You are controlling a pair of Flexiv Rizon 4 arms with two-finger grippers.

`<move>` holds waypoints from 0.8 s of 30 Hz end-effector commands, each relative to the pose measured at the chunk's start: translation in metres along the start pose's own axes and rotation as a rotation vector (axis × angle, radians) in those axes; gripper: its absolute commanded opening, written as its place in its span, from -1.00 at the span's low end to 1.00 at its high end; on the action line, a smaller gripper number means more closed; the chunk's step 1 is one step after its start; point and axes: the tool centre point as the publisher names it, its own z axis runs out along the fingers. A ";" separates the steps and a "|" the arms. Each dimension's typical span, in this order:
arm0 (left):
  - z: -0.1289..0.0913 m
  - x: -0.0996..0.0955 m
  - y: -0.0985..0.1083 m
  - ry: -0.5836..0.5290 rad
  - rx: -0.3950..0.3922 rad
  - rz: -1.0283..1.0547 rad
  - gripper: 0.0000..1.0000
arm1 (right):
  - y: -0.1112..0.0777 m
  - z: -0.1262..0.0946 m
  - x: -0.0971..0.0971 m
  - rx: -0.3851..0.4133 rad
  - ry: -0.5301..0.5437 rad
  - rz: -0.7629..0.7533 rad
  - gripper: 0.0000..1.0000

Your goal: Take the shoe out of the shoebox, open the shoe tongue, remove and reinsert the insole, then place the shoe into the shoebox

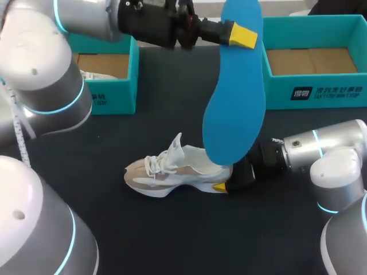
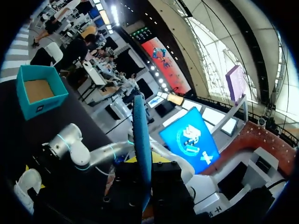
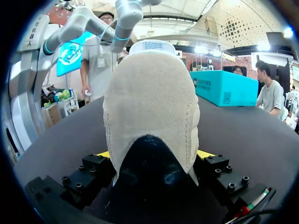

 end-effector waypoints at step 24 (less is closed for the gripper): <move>0.003 0.005 0.053 0.042 0.012 -0.125 -1.00 | -0.005 0.008 -0.001 0.005 -0.001 0.001 -1.00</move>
